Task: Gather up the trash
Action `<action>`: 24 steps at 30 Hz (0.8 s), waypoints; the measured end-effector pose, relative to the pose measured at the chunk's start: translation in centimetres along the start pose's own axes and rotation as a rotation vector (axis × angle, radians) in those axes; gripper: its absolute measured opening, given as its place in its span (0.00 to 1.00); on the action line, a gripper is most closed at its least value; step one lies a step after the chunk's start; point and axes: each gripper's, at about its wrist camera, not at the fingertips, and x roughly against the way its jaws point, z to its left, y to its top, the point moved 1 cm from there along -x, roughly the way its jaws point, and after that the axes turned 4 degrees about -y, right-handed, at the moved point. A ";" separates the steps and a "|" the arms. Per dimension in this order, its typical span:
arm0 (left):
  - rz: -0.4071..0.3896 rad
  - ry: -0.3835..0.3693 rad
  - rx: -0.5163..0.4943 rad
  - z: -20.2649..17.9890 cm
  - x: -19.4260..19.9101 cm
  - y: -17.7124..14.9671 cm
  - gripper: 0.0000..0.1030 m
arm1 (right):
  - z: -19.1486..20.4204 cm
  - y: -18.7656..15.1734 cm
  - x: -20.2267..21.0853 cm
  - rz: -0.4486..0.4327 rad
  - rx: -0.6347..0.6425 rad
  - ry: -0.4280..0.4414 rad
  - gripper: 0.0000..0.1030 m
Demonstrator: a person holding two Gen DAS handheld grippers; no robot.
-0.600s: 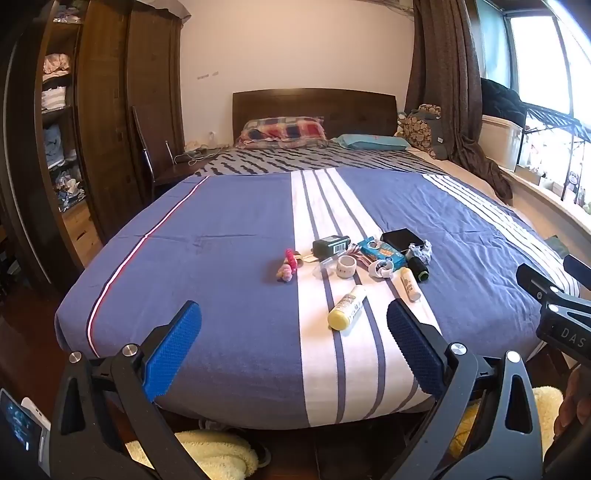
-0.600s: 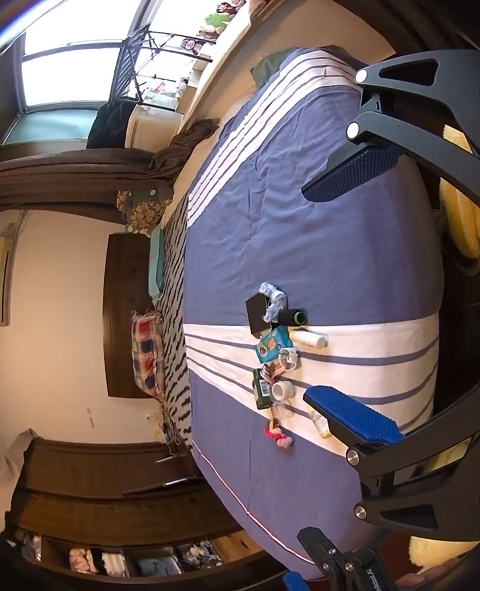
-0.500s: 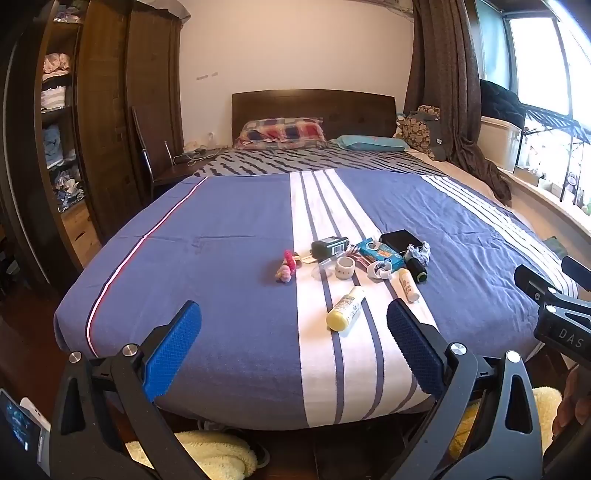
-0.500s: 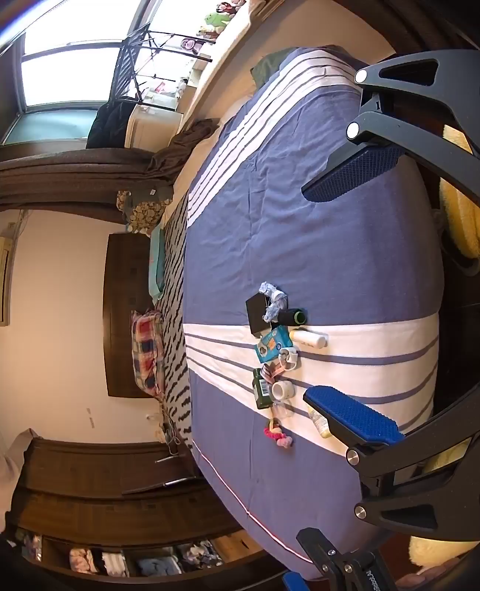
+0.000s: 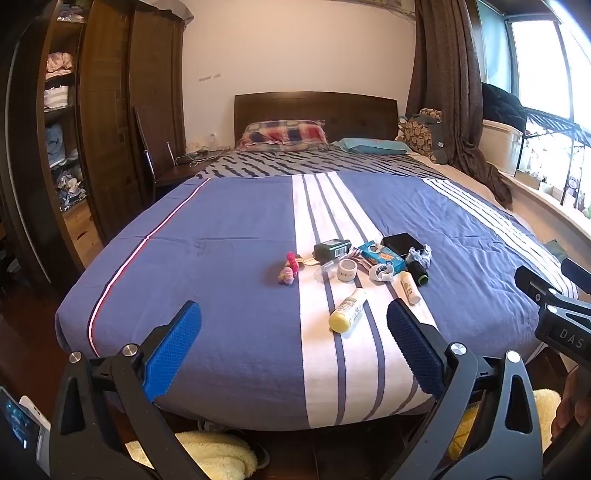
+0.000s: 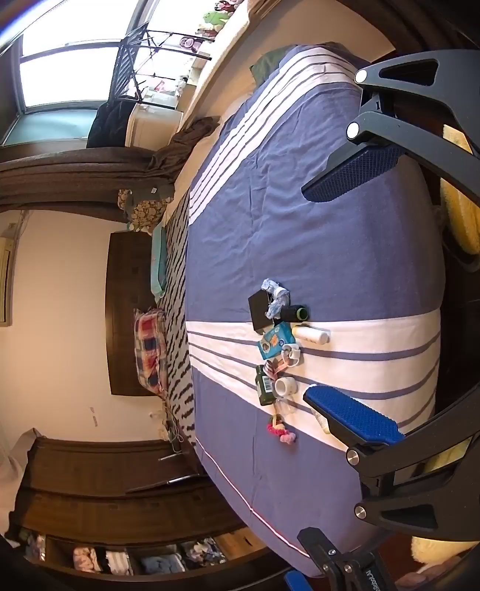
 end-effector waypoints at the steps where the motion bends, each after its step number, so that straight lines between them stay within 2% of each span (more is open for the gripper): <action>1: 0.001 -0.001 0.000 0.1 -0.1 -0.1 0.92 | 0.1 0.0 -0.1 -0.001 0.001 0.000 0.97; 24: -0.017 -0.007 0.003 0.5 0.6 0.3 0.92 | 0.4 0.0 0.3 -0.010 -0.006 0.018 0.97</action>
